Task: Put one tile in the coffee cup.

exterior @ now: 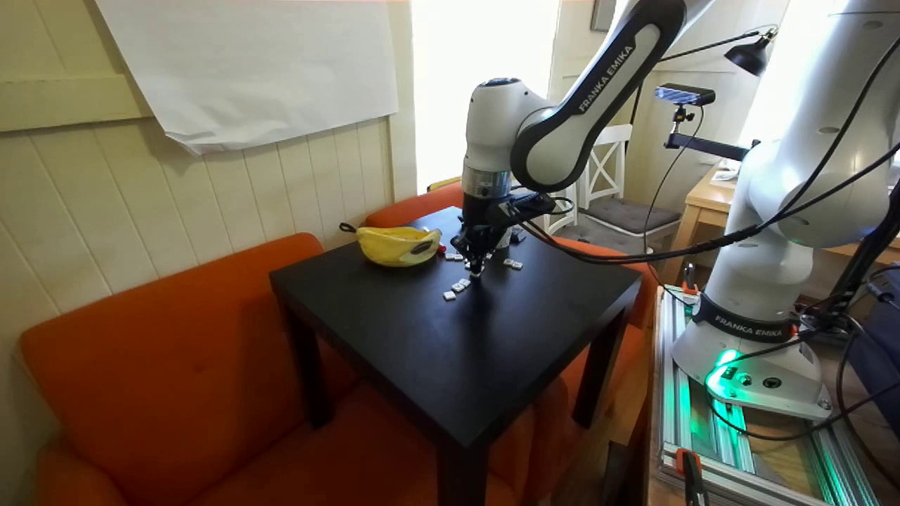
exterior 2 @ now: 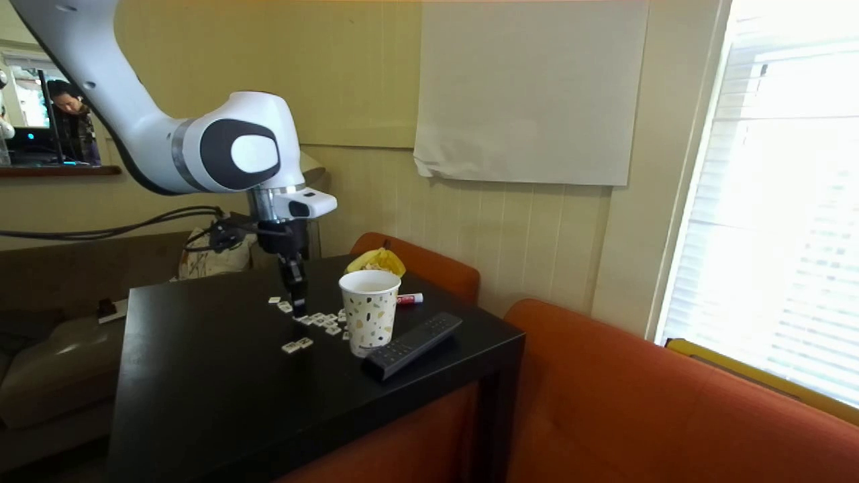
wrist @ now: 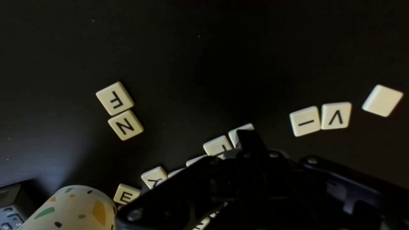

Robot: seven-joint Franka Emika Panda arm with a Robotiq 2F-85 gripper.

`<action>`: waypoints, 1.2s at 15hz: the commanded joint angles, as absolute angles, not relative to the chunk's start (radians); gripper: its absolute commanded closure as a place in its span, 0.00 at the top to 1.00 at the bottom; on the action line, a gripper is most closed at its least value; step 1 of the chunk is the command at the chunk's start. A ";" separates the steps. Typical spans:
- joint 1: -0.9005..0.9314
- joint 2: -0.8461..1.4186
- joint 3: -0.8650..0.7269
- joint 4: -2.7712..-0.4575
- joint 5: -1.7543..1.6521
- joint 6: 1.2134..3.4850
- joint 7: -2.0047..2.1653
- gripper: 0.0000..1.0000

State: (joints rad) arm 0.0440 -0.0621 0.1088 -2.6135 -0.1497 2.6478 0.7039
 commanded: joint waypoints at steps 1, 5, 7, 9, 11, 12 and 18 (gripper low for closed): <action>0.067 -0.074 0.112 -2.605 -0.054 2.605 0.625 0.00; 0.080 -0.086 0.120 -2.616 -0.013 2.604 0.605 0.00; 0.080 -0.103 0.123 -2.621 -0.025 2.609 0.620 0.00; 0.080 -0.117 0.126 -2.625 -0.025 2.603 0.625 0.00; 0.080 -0.145 0.128 -2.634 -0.017 2.604 0.626 0.27; 0.080 -0.156 0.128 -2.636 -0.015 2.602 0.623 0.32; 0.068 -0.201 0.132 -2.639 -0.034 2.595 0.611 0.74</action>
